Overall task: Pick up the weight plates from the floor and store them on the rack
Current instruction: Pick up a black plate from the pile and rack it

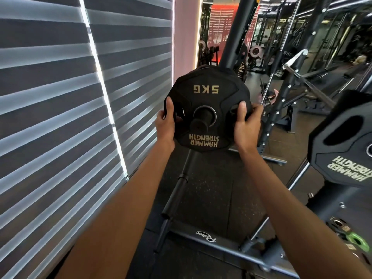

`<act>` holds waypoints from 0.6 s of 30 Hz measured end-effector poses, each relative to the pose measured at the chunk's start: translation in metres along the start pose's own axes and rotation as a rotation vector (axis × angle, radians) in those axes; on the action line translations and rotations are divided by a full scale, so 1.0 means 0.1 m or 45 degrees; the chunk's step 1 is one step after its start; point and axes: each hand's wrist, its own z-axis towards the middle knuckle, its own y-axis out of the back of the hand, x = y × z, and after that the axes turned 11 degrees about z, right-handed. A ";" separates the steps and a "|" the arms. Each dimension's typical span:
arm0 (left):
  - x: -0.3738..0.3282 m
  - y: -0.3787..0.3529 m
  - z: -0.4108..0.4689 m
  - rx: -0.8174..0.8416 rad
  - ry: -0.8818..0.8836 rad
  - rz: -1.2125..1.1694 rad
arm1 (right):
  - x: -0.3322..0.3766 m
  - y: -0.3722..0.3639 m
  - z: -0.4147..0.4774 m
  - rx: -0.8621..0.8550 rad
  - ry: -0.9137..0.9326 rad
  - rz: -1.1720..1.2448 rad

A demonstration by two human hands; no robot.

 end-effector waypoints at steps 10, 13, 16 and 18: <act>0.16 -0.03 0.09 0.042 0.037 -0.097 | -0.12 0.06 -0.10 0.013 -0.101 0.049; 0.52 -0.09 -0.07 -0.131 0.148 -0.110 | -0.37 0.18 -0.40 -0.017 -0.176 0.026; 1.11 -0.19 -0.27 -0.048 0.426 0.009 | -0.70 0.39 -0.82 0.003 -0.337 -0.094; 1.54 -0.30 -0.48 0.122 0.590 0.134 | -0.96 0.60 -1.12 0.075 -0.503 -0.256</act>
